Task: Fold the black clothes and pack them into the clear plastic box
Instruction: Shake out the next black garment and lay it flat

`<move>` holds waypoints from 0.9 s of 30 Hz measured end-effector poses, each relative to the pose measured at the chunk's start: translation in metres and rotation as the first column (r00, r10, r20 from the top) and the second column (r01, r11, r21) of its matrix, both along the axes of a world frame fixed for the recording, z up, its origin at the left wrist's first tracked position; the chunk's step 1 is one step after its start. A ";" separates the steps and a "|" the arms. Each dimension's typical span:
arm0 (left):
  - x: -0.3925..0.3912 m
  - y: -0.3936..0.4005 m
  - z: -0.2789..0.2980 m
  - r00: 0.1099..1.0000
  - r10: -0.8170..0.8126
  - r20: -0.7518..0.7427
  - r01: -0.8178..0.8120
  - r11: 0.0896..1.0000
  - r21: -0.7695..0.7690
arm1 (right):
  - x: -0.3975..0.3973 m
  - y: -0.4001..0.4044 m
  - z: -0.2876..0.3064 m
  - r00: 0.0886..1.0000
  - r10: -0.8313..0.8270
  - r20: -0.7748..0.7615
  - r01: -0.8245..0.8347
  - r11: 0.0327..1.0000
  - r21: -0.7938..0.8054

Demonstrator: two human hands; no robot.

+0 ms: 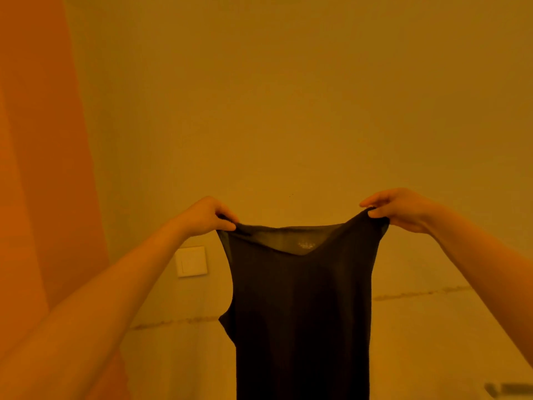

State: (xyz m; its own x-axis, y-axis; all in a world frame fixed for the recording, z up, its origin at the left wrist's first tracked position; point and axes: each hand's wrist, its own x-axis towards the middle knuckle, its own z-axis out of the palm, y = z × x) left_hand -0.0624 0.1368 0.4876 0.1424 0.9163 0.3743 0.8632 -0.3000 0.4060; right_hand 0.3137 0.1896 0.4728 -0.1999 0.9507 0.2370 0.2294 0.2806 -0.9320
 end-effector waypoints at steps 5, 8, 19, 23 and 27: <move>-0.002 0.010 -0.006 0.984 0.166 -0.061 -0.153 0.973 0.175 | 0.000 0.000 -0.001 0.992 -0.007 0.123 0.002 0.999 0.041; 0.000 0.012 -0.007 0.968 0.220 0.118 -0.243 0.942 0.234 | 0.001 0.001 -0.002 0.996 -0.036 0.088 0.029 0.996 0.081; 0.007 0.018 -0.001 0.936 0.260 0.238 -0.331 0.880 0.340 | 0.007 0.001 0.000 1.000 0.018 -0.021 -0.016 0.994 0.111; 0.008 0.017 0.000 0.890 0.447 0.091 -0.447 0.816 0.366 | 0.008 -0.001 0.002 0.998 -0.030 0.055 0.022 0.988 0.150; 0.012 0.016 0.002 0.920 0.317 0.228 -0.380 0.863 0.333 | 0.006 -0.003 0.005 0.995 -0.016 0.100 0.003 0.992 0.129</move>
